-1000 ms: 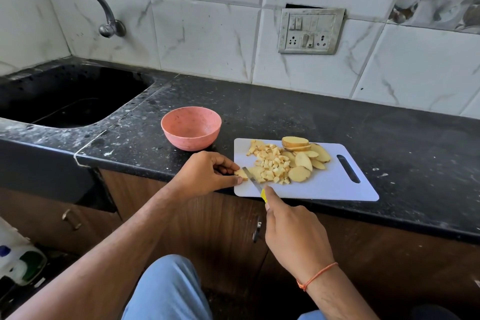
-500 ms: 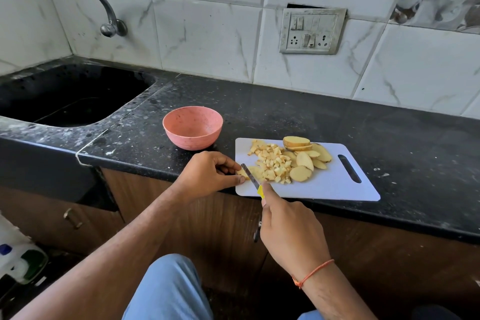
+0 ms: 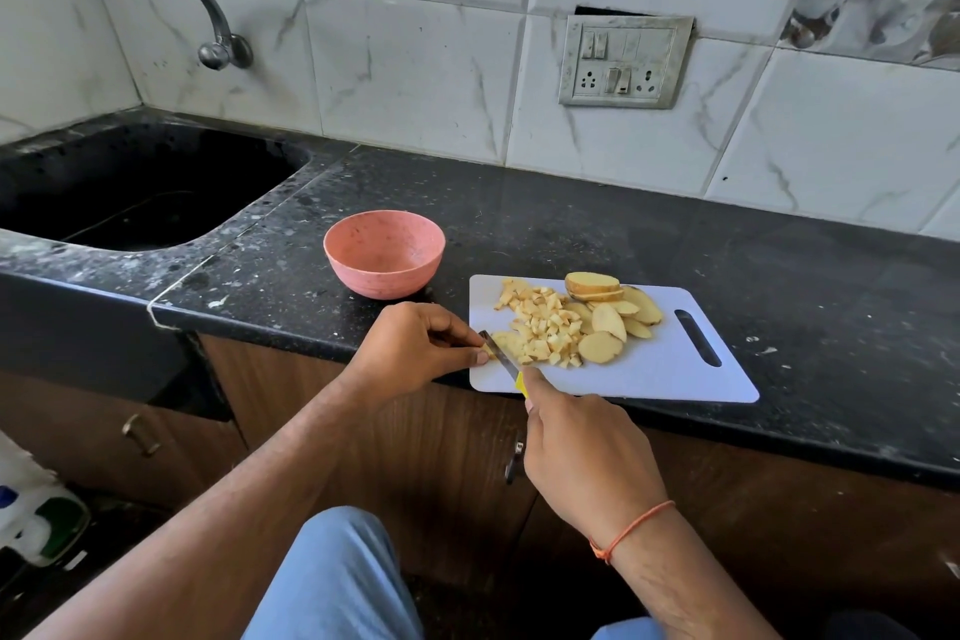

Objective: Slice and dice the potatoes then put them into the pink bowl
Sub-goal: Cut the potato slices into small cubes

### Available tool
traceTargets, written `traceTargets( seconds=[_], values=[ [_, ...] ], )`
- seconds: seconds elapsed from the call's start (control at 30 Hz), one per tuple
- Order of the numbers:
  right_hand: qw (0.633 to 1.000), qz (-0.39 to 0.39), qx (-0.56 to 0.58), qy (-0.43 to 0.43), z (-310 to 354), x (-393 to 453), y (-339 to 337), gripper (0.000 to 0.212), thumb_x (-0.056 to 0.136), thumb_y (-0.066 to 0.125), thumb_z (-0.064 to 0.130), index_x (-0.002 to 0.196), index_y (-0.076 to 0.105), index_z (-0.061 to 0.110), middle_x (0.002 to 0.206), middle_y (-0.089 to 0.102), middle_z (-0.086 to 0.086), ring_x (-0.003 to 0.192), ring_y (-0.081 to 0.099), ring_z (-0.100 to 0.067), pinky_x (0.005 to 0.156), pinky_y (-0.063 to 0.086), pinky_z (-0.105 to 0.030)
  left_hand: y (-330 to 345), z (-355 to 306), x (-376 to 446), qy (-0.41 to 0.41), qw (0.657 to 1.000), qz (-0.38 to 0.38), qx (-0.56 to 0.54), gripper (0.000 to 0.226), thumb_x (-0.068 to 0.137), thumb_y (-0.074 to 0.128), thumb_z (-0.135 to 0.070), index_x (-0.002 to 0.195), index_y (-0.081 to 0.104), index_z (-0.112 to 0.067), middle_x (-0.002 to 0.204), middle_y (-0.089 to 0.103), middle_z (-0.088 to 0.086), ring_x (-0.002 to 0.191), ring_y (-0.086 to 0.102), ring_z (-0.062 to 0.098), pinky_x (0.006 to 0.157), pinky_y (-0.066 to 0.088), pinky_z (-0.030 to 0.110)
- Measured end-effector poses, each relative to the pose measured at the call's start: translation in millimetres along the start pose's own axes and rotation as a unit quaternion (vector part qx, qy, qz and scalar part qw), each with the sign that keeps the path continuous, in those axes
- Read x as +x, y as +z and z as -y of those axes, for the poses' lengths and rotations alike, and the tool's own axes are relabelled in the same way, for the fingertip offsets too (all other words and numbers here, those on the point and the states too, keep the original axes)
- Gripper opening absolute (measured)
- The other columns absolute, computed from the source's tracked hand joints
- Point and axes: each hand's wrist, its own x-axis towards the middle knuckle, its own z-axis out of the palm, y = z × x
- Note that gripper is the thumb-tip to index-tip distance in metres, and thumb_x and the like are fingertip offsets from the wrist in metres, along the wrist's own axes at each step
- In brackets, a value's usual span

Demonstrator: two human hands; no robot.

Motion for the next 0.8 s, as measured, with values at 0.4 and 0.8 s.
traceTargets(
  seconds=[0.4,0.8],
  values=[
    [0.999,0.033,-0.020,0.004,12,11,9,0.059,0.107,0.042,0.023,0.162,0.022,0.024,0.085,0.063,0.002,0.072,0.056,-0.015,0.059,0.047,-0.030,2,7,0,0.056,0.998,-0.008,0.000,0.017,0.080,0.093,-0.022,0.095,0.087,-0.027,0.098,0.078,-0.016,0.092,0.075,0.006,0.083,0.060,0.023],
    [0.999,0.030,-0.026,-0.016,3,4,5,0.058,0.109,0.039,0.027,0.163,0.020,0.027,0.072,0.049,0.005,0.064,0.050,-0.012,0.052,0.034,-0.028,6,5,-2,0.040,0.999,-0.027,0.011,0.013,0.081,0.093,-0.027,0.093,0.087,-0.029,0.097,0.077,-0.019,0.091,0.074,0.004,0.084,0.063,0.032]
  ],
)
